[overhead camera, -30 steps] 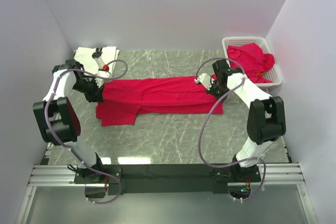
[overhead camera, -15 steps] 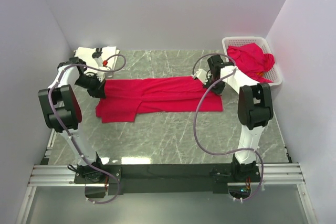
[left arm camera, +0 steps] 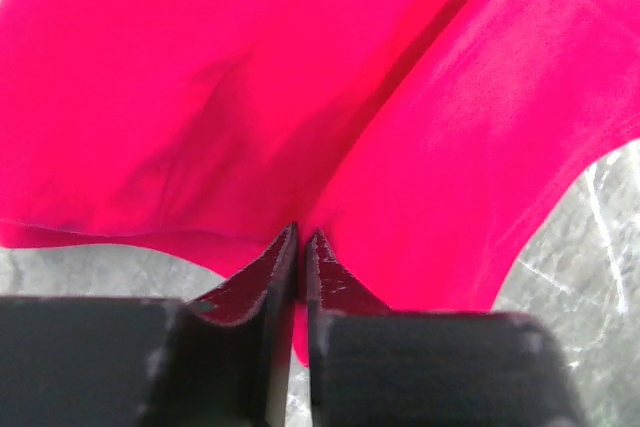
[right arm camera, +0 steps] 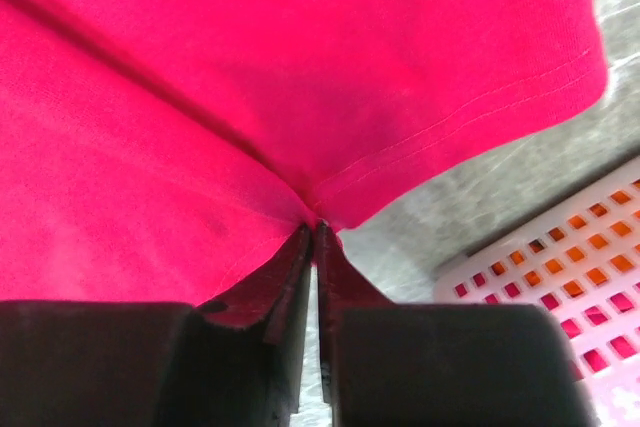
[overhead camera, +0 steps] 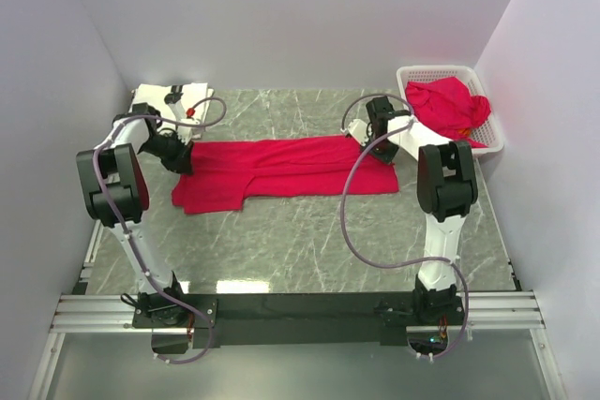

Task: Fold and stack the t-shirts
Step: Fold the tshirt

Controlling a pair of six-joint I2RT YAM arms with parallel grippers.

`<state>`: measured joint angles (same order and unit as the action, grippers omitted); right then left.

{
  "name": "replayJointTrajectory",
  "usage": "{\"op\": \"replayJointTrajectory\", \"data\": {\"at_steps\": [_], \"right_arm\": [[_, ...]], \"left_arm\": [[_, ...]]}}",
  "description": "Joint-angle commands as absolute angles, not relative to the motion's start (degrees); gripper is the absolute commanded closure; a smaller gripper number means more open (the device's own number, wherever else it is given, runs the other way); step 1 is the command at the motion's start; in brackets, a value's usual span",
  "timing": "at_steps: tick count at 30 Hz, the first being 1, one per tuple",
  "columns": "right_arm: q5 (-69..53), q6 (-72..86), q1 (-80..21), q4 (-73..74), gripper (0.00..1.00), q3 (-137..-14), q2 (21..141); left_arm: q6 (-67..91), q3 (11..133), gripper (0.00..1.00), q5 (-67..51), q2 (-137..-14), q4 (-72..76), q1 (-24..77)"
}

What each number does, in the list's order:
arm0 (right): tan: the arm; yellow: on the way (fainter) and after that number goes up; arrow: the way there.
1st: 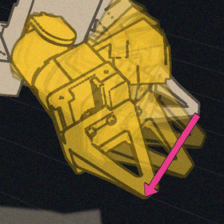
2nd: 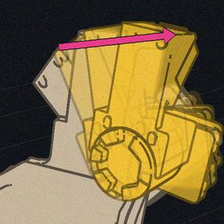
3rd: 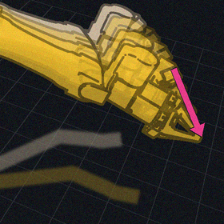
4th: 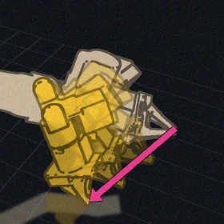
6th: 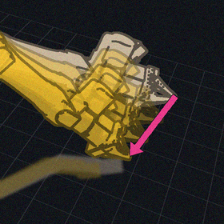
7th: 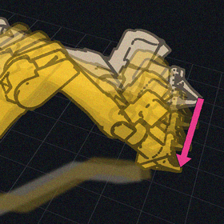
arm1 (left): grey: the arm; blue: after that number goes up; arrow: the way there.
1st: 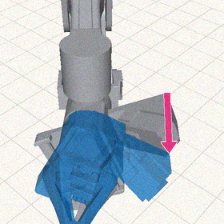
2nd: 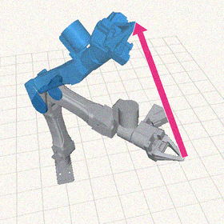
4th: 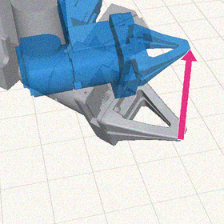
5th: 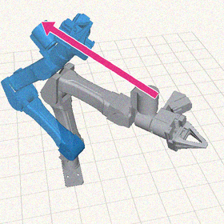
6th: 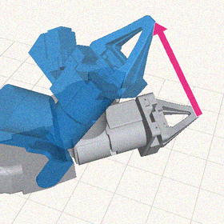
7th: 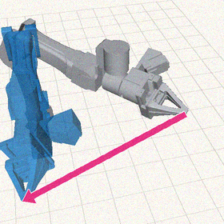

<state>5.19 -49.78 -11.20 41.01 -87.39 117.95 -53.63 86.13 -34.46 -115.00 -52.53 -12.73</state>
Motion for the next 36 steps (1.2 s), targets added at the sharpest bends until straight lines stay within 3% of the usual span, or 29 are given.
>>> {"op": "replayJointTrajectory", "data": {"at_steps": [1, 3, 4, 7, 12, 17, 24, 36], "right_arm": [[11.15, -47.47, -10.72, 38.76, 0.86, -90.87, 119.09], [10.99, -45.36, -10.64, 39.28, 0.72, -91.4, 118.48], [10.55, -44.66, -10.55, 40.07, 0.7, -91.49, 117.0], [8.45, -40.62, -10.11, 42.96, 0.64, -91.58, 112.35], [-0.34, -33.5, -8.35, 51.92, 0.63, -91.67, 108.2], [-7.03, -24.53, -6.86, 51.78, 0.63, -84.83, 105.56], [-6.67, -18.38, -6.24, 46.76, 0.62, -79.19, 106.34], [-4.48, -16.7, -4.04, 45.61, 0.6, -77.25, 110.91]], "left_arm": [[-51.24, 88.68, 0.84, -33.05, -115.75, -50.62, -12.74], [-49.58, 88.25, 0.7, -32.78, -114.7, -50.36, -13.09], [-49.22, 88.07, 0.53, -32.78, -114.0, -50.54, -13.44], [-48.52, 87.54, 0.43, -35.41, -110.4, -52.64, -16.08], [-46.42, 82.8, 0.43, -37.88, -105.38, -55.19, -20.82], [-42.11, 72.96, 0.42, -39.73, -102.13, -51.25, -22.32], [-38.14, 69.43, 0.36, -40.34, -103.71, -48.42, -23.11], [-40.43, 67.94, 0.41, -39.55, -107.14, -49.04, -23.47]]}}
